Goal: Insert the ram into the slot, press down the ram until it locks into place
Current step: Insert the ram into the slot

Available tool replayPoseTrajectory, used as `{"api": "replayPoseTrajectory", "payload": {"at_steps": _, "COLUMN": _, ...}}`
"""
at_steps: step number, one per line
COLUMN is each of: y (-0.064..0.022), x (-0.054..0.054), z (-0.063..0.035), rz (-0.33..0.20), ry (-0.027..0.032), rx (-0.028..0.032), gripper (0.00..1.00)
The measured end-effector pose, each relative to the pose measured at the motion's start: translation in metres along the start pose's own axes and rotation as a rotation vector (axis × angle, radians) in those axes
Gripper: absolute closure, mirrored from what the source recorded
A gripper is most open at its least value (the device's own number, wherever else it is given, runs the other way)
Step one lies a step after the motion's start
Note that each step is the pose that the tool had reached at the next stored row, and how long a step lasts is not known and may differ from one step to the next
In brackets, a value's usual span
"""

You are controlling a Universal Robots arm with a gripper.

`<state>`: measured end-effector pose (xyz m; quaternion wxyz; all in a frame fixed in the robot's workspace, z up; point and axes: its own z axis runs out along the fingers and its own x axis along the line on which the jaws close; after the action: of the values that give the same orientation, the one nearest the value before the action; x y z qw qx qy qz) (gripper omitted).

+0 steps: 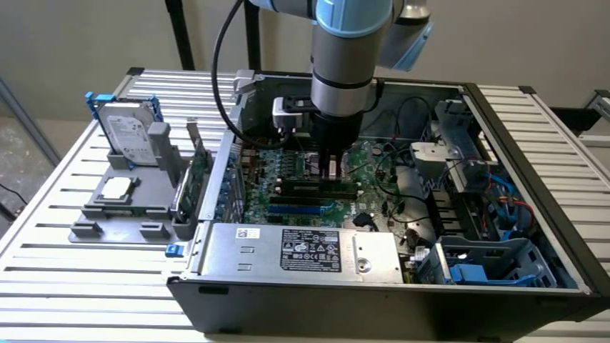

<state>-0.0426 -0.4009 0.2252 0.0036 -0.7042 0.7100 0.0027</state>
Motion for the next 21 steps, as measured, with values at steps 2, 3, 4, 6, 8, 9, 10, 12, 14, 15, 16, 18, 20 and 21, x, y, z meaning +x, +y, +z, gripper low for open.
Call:
{"api": "replayPoseTrajectory", "payload": {"at_steps": 2, "y": 0.0, "x": 0.0, "z": 0.0, "rz": 0.0, "ry": 0.0001, "rx": 0.0, "gripper": 0.87}}
{"api": "replayPoseTrajectory", "payload": {"at_steps": 3, "y": 0.0, "x": 0.0, "z": 0.0001, "rz": 0.0, "ry": 0.0001, "rx": 0.0, "gripper": 0.85}}
{"api": "replayPoseTrajectory", "payload": {"at_steps": 4, "y": 0.0, "x": 0.0, "z": 0.0001, "rz": 0.0, "ry": -0.0001, "rx": 0.0001, "gripper": 0.85}}
{"api": "replayPoseTrajectory", "payload": {"at_steps": 6, "y": 0.0, "x": 0.0, "z": -0.0021, "rz": 0.0, "ry": -0.0004, "rx": 0.0001, "gripper": 0.79}}
{"api": "replayPoseTrajectory", "payload": {"at_steps": 8, "y": 0.0, "x": 0.0, "z": -0.0075, "rz": 0.0, "ry": -0.0003, "rx": 0.0001, "gripper": 0.79}}
{"api": "replayPoseTrajectory", "payload": {"at_steps": 9, "y": 0.0, "x": 0.0, "z": -0.011, "rz": 0.0, "ry": -0.0003, "rx": 0.0001, "gripper": 0.79}}
{"api": "replayPoseTrajectory", "payload": {"at_steps": 10, "y": 0.0, "x": 0.0, "z": -0.0147, "rz": 0.0, "ry": -0.0001, "rx": 0.0, "gripper": 0.79}}
{"api": "replayPoseTrajectory", "payload": {"at_steps": 12, "y": 0.0, "x": 0.0, "z": -0.0215, "rz": 0.0, "ry": 0.0, "rx": -0.0001, "gripper": 0.79}}
{"api": "replayPoseTrajectory", "payload": {"at_steps": 14, "y": 0.0, "x": 0.0, "z": -0.0288, "rz": 0.0, "ry": -0.0001, "rx": -0.0003, "gripper": 0.79}}
{"api": "replayPoseTrajectory", "payload": {"at_steps": 15, "y": 0.0001, "x": 0.0, "z": -0.0318, "rz": 0.0, "ry": 0.0, "rx": -0.0006, "gripper": 0.79}}
{"api": "replayPoseTrajectory", "payload": {"at_steps": 16, "y": 0.0002, "x": 0.0, "z": -0.0339, "rz": 0.0, "ry": 0.0, "rx": -0.0008, "gripper": 0.81}}
{"api": "replayPoseTrajectory", "payload": {"at_steps": 18, "y": 0.0002, "x": 0.0, "z": -0.0346, "rz": 0.0, "ry": -0.0003, "rx": -0.0009, "gripper": 0.87}}
{"api": "replayPoseTrajectory", "payload": {"at_steps": 20, "y": 0.0002, "x": 0.0, "z": -0.0346, "rz": 0.0, "ry": -0.0006, "rx": -0.001, "gripper": 0.89}}
{"api": "replayPoseTrajectory", "payload": {"at_steps": 21, "y": 0.0002, "x": 0.0, "z": -0.0347, "rz": 0.0, "ry": -0.0005, "rx": -0.001, "gripper": 0.89}}
